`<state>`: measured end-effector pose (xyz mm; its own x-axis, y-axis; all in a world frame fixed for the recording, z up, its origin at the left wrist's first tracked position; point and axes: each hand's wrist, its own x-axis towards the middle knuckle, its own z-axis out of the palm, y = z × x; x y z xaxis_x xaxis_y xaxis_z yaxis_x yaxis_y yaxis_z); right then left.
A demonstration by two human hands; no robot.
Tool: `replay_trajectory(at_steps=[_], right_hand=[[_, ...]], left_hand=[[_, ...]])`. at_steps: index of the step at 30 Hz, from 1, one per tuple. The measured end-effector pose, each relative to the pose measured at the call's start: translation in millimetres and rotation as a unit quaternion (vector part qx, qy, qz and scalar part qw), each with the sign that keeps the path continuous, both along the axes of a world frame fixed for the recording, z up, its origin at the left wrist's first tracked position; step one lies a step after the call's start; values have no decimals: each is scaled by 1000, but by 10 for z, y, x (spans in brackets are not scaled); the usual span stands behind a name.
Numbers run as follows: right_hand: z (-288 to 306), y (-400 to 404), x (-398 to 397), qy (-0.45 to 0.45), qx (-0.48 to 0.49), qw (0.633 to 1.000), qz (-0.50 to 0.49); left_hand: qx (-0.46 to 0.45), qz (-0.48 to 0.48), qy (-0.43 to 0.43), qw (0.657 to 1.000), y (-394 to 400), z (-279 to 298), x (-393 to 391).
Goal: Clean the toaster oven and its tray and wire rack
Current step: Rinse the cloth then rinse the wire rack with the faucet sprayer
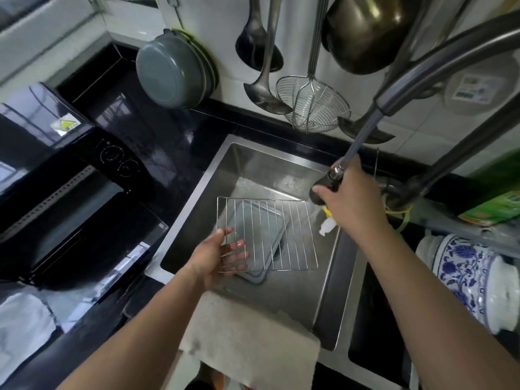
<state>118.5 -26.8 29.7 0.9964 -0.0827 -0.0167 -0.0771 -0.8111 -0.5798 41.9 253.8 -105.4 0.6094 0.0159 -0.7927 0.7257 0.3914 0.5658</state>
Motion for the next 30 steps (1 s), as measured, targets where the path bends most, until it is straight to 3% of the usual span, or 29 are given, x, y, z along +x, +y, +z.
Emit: replay_trajectory(at_steps=[7,17,26,30], right_hand=[[34,-59,-526,57,-9,997,47],[-46,227,169,-49,45,997,-41],[50,758,44,-6,208,978,-4],[92,646,-202,38,160,986,7]], left_hand=[[18,26,0,999,168,4,-32],[26,-17,-11,999,134,3,-112],[27,-20,-10,999,-53,3,9],[32,-20,-9,999,-118,3,102]])
